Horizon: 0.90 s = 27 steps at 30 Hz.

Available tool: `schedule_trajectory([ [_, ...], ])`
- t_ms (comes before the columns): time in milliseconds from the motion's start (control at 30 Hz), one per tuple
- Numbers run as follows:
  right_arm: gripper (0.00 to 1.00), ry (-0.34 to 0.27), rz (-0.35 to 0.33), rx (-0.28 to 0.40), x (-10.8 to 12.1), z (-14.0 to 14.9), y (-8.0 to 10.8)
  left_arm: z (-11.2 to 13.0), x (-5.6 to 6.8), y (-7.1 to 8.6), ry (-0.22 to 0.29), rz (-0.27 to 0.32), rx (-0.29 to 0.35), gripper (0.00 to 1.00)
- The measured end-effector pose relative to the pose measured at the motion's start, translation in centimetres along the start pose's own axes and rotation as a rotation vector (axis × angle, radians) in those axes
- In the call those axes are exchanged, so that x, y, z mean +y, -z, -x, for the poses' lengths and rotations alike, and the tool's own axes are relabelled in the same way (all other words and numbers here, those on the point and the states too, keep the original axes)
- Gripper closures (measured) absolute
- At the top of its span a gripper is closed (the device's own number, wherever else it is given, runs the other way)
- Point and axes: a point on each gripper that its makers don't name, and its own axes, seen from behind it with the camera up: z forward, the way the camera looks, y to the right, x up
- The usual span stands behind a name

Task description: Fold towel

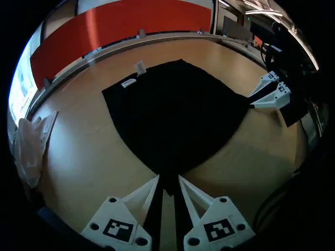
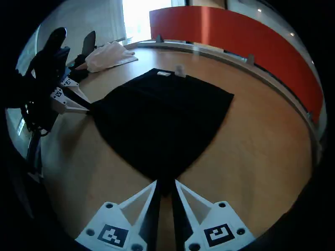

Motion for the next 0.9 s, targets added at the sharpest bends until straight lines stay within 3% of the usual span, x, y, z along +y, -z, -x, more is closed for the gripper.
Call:
schedule_trajectory([
  [200,0.84,-0.006,0.009,0.029,-0.5,-0.8,1.3,-1.1,-0.2,1.1,0.043,-0.012,0.020,0.86],
  [467,0.84,-0.030,0.021,0.087,-0.7,-3.0,4.4,-2.9,0.4,3.8,0.082,-0.009,0.051,0.86],
  [900,0.84,0.006,0.019,0.092,-2.1,-3.3,9.4,-2.7,3.7,8.1,0.111,0.029,0.048,0.86],
])
